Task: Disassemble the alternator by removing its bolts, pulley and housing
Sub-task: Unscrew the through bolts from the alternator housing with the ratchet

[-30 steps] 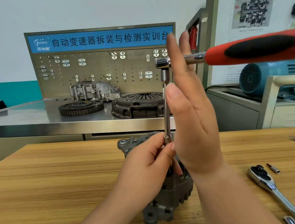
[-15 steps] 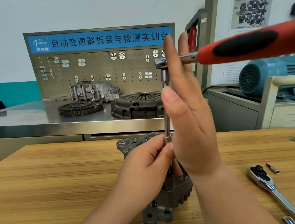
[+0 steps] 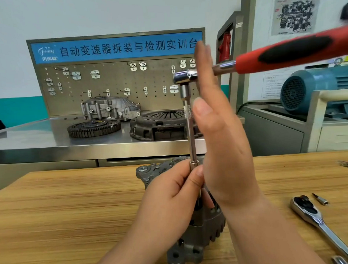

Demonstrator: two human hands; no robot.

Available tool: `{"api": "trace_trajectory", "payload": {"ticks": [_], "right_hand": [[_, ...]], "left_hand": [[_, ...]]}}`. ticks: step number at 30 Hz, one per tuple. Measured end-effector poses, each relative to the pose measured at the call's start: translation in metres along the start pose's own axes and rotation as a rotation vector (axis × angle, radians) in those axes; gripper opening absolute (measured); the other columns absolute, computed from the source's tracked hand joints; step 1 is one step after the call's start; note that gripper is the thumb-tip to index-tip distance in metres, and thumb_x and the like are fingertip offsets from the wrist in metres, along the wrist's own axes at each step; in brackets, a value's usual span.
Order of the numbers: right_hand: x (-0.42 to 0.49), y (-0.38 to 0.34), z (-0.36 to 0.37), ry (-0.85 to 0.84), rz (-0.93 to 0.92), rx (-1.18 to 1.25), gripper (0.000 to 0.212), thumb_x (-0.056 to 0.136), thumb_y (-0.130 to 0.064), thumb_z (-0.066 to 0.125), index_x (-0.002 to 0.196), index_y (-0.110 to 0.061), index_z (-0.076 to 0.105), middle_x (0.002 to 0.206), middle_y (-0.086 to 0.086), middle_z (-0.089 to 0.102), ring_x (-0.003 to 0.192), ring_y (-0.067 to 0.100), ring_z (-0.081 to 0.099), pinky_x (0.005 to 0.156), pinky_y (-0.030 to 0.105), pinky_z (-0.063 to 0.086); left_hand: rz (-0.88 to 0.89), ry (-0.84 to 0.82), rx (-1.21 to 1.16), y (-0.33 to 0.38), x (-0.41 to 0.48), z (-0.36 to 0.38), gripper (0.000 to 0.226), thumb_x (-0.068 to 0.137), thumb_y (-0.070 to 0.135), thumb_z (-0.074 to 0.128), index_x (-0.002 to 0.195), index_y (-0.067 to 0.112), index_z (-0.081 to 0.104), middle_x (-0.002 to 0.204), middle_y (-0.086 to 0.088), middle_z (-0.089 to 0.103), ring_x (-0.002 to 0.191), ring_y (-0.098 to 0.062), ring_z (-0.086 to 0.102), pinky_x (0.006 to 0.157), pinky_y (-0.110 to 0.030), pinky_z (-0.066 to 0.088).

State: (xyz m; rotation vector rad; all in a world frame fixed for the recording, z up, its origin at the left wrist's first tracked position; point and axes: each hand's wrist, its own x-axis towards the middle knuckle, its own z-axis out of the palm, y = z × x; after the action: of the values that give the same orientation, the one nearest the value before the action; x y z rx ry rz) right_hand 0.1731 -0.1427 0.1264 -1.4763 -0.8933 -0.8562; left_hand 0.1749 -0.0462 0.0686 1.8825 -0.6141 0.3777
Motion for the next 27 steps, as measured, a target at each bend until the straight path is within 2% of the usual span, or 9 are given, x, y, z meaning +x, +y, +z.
{"api": "trace_trajectory", "payload": {"ticks": [5, 8, 10, 13, 17, 21, 23, 25, 27], "right_hand": [[0.001, 0.005, -0.005, 0.115, 0.142, 0.062, 0.073, 0.081, -0.048, 0.038, 0.15, -0.043, 0.017, 0.154, -0.029, 0.022, 0.144, -0.007, 0.012, 0.121, 0.037, 0.013], [-0.001, 0.006, 0.002, 0.096, 0.075, -0.021, 0.073, 0.084, -0.043, 0.039, 0.152, -0.036, 0.017, 0.157, -0.027, 0.014, 0.147, -0.002, 0.003, 0.122, 0.037, 0.007], [-0.003, 0.005, 0.006, 0.057, 0.002, -0.084, 0.07, 0.088, -0.037, 0.038, 0.154, -0.027, 0.017, 0.162, -0.016, 0.008, 0.146, -0.004, 0.002, 0.12, 0.024, 0.007], [-0.002, 0.003, 0.008, 0.033, -0.039, -0.056, 0.068, 0.091, -0.031, 0.038, 0.154, -0.021, 0.014, 0.163, -0.008, 0.006, 0.144, -0.009, 0.008, 0.115, 0.014, 0.012], [-0.002, 0.004, 0.004, 0.092, 0.037, 0.115, 0.073, 0.089, -0.034, 0.041, 0.155, -0.027, 0.009, 0.158, -0.021, 0.019, 0.139, -0.014, 0.019, 0.11, 0.01, 0.021], [-0.004, 0.003, 0.01, 0.089, 0.027, -0.023, 0.072, 0.087, -0.039, 0.041, 0.154, -0.03, 0.014, 0.16, -0.02, 0.014, 0.148, 0.0, 0.003, 0.121, 0.041, 0.009], [-0.004, 0.003, 0.012, 0.068, -0.05, -0.162, 0.067, 0.09, -0.036, 0.039, 0.152, -0.021, 0.019, 0.163, -0.007, 0.009, 0.149, 0.008, -0.001, 0.122, 0.044, 0.007], [-0.002, 0.002, 0.012, 0.049, -0.114, -0.199, 0.064, 0.09, -0.031, 0.038, 0.15, -0.014, 0.022, 0.16, -0.009, 0.007, 0.149, 0.008, 0.001, 0.122, 0.041, 0.009], [-0.002, 0.004, 0.01, 0.031, -0.134, -0.176, 0.062, 0.091, -0.026, 0.038, 0.15, -0.012, 0.022, 0.155, -0.015, 0.009, 0.147, 0.0, 0.006, 0.12, 0.026, 0.011]], "left_hand": [[0.024, -0.031, -0.052, 0.002, -0.004, 0.002, 0.044, 0.088, 0.056, 0.041, 0.096, 0.02, 0.066, 0.084, 0.013, 0.073, 0.082, -0.014, 0.066, 0.077, -0.047, 0.054], [0.021, 0.005, -0.029, 0.002, -0.003, 0.001, 0.037, 0.092, 0.05, 0.037, 0.083, 0.027, 0.063, 0.074, 0.016, 0.07, 0.07, -0.002, 0.062, 0.068, -0.028, 0.053], [-0.005, 0.043, -0.026, 0.004, -0.002, 0.0, 0.025, 0.082, 0.041, 0.04, 0.072, 0.03, 0.06, 0.06, 0.016, 0.063, 0.055, 0.003, 0.053, 0.053, -0.014, 0.043], [-0.014, 0.051, -0.037, 0.005, -0.001, 0.0, 0.019, 0.075, 0.034, 0.041, 0.076, 0.027, 0.058, 0.06, 0.008, 0.062, 0.052, 0.002, 0.05, 0.048, -0.013, 0.039], [0.039, 0.01, -0.075, 0.001, -0.002, 0.002, 0.023, 0.09, 0.039, 0.048, 0.078, 0.026, 0.063, 0.066, 0.01, 0.067, 0.059, 0.001, 0.057, 0.055, -0.015, 0.045], [0.045, 0.043, -0.052, 0.002, -0.003, 0.002, 0.026, 0.09, 0.039, 0.044, 0.073, 0.041, 0.064, 0.064, 0.017, 0.065, 0.057, 0.006, 0.055, 0.052, -0.012, 0.043], [0.057, 0.036, -0.024, 0.006, -0.001, 0.002, 0.033, 0.088, 0.032, 0.043, 0.071, 0.052, 0.062, 0.064, 0.025, 0.063, 0.059, 0.01, 0.055, 0.05, -0.008, 0.042], [0.059, 0.018, 0.063, 0.01, 0.0, 0.001, 0.045, 0.084, 0.024, 0.04, 0.065, 0.06, 0.058, 0.059, 0.032, 0.058, 0.059, 0.014, 0.053, 0.048, -0.005, 0.037], [0.029, 0.025, 0.074, 0.011, 0.0, 0.001, 0.043, 0.076, 0.024, 0.039, 0.058, 0.057, 0.058, 0.052, 0.028, 0.057, 0.054, 0.013, 0.052, 0.045, -0.005, 0.035]]}}
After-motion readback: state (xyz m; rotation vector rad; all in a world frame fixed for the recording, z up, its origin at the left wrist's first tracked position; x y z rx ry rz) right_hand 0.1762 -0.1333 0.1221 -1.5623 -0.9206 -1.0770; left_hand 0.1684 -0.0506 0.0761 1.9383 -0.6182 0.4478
